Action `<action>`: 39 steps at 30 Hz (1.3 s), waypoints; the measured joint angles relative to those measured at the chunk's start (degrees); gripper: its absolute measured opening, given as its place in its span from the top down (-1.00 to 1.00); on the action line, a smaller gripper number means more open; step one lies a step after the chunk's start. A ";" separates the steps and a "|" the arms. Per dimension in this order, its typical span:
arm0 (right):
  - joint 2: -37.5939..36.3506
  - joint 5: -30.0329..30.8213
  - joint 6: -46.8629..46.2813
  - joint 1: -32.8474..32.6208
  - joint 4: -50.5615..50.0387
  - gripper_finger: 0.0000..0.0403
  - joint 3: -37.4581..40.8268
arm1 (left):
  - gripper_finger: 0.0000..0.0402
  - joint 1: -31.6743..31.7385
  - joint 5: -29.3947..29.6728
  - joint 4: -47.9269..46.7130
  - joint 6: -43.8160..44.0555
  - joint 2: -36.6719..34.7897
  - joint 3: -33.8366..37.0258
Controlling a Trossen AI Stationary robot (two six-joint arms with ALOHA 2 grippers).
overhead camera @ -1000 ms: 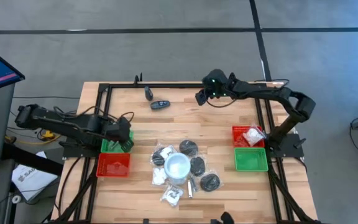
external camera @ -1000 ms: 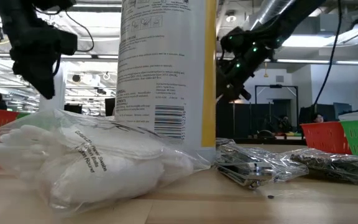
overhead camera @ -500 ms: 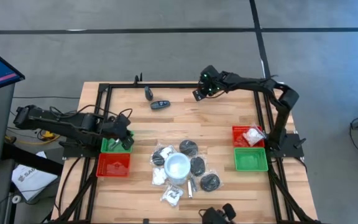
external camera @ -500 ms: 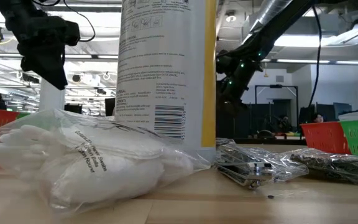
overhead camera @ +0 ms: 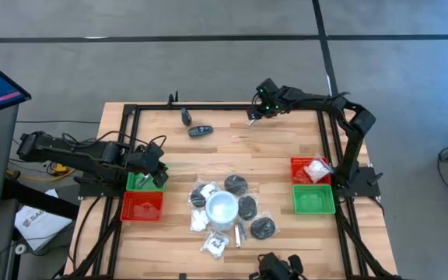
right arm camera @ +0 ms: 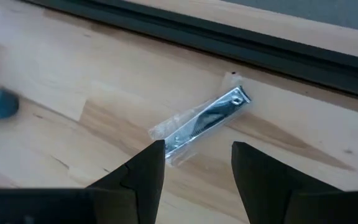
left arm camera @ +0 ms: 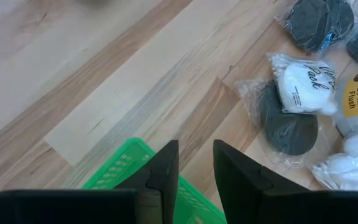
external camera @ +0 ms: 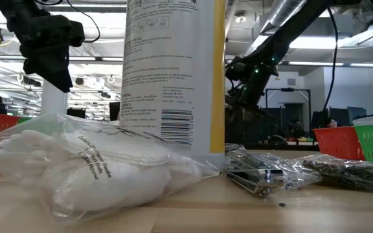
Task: Pick & Place Travel size toiletries
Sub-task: Put the nail cutter into the left green bin
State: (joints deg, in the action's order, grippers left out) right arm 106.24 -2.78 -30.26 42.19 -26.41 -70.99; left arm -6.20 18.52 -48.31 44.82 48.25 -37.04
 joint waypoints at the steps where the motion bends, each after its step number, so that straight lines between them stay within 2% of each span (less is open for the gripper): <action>1: 0.00 -0.01 -0.26 0.00 0.05 0.13 0.01 | 0.54 0.00 0.00 0.01 -0.02 0.00 0.01; 9: 2.46 -0.20 -3.68 -0.39 0.59 0.13 0.05 | 0.54 0.00 -0.04 0.39 -1.31 0.00 0.02; 16: 6.32 -0.38 -6.72 0.29 4.93 0.13 0.01 | 0.54 -0.02 -0.09 0.84 -2.43 0.00 0.04; 39: 7.54 -0.20 -14.28 -0.20 5.69 0.13 -0.27 | 0.54 -0.02 0.02 0.95 -3.01 0.00 0.07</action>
State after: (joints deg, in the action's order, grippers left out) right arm 113.78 -2.98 -44.54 41.99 -20.73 -71.26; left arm -6.22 18.55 -47.35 41.81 48.25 -36.97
